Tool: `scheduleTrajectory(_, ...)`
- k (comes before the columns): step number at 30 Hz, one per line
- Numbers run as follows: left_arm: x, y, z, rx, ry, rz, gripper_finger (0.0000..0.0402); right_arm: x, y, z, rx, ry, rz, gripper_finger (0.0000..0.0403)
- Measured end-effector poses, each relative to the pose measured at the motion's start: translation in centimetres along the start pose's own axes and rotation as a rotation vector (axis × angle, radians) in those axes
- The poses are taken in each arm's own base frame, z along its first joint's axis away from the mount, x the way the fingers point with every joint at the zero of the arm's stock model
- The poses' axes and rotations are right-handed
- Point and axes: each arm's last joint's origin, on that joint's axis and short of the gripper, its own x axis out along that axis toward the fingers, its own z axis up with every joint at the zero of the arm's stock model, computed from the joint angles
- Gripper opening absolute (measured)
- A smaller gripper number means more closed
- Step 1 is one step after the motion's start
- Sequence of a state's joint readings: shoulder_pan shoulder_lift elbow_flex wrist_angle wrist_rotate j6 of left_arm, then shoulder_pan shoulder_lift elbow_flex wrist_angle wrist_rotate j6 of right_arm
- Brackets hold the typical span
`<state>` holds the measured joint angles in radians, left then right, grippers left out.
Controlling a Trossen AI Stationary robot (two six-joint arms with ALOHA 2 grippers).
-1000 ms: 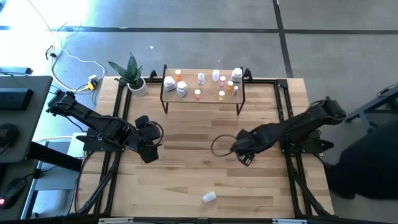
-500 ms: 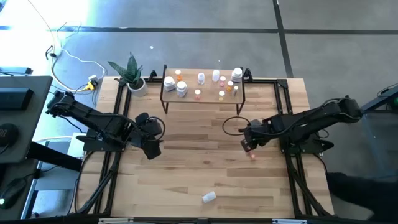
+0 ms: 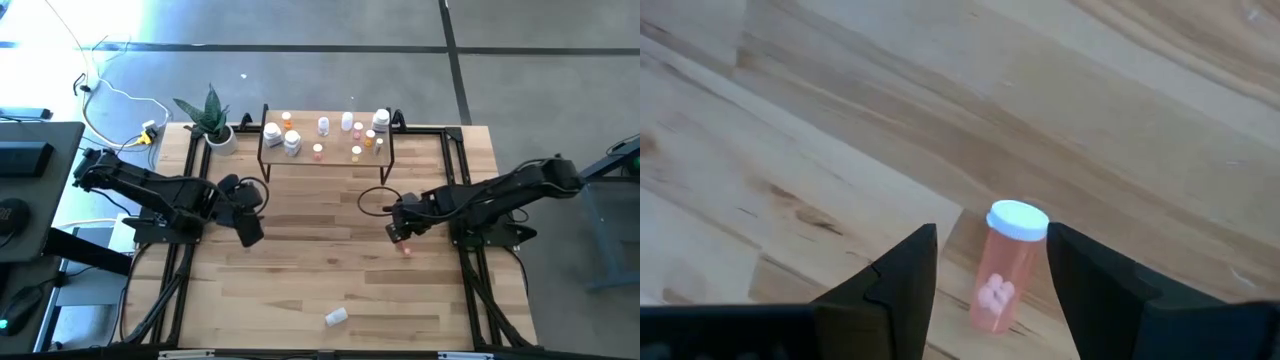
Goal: Pick and place medicine bottles onto shelf by color
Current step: Put the pink pill bottle on the shelf
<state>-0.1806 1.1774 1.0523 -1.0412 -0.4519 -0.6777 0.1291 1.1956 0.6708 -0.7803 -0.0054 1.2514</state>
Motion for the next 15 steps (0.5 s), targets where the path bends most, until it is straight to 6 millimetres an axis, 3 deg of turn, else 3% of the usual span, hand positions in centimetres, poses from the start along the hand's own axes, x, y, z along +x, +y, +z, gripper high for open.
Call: scheduleTrajectory(15,0.1,0.2,0.1,0.005,0.001,0.006,0.0232,4.5,1.0,0.1,-0.023,0.138,-0.126,0.0181)
